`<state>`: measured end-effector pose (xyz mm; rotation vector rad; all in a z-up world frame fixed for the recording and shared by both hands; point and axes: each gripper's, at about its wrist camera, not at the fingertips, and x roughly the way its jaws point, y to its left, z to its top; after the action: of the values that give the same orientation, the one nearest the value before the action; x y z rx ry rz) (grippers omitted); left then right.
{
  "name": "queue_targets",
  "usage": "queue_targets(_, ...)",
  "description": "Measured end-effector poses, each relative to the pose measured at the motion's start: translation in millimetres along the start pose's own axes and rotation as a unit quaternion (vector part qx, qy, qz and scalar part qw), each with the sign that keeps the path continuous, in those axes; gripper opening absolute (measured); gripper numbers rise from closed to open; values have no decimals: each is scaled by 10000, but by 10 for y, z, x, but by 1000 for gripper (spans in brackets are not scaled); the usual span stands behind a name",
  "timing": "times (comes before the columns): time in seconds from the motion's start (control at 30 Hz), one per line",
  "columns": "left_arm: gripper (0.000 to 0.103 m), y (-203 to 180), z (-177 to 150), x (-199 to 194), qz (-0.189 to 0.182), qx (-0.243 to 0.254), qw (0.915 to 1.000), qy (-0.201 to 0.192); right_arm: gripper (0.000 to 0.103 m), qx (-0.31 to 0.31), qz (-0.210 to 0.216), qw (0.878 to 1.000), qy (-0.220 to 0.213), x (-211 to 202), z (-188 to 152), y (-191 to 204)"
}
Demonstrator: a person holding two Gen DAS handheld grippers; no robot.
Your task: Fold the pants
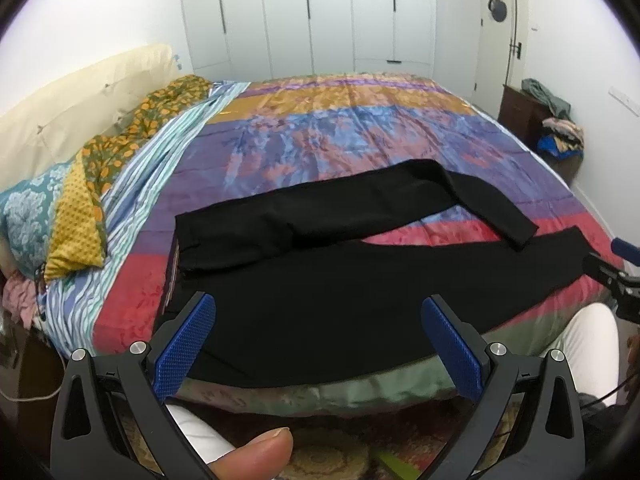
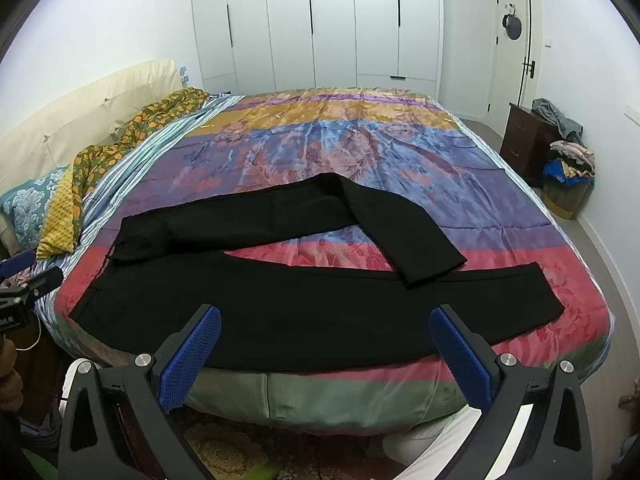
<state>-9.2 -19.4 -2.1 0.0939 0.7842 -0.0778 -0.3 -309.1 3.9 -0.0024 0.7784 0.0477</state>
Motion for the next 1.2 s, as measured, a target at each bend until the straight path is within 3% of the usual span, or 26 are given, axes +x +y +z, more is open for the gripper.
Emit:
queue_targets(0.57,103,-15,6,61,-74,25,9998,190,103,149,94,9998,-28,-22,41,-43)
queue_targets(0.77,103,40,-3,22,-303,-180,9993,133,103,186,104,9998,54,5,46,-54)
queue_targets(0.9,103,65,5,-1,-435,-315,9985,64,103,187,309,9993,40,-13,43,-33)
queue_targets(1.2,103,9,14,-38,-318,-212,9993,-63,103,238,571,9978,241,15,34,-5)
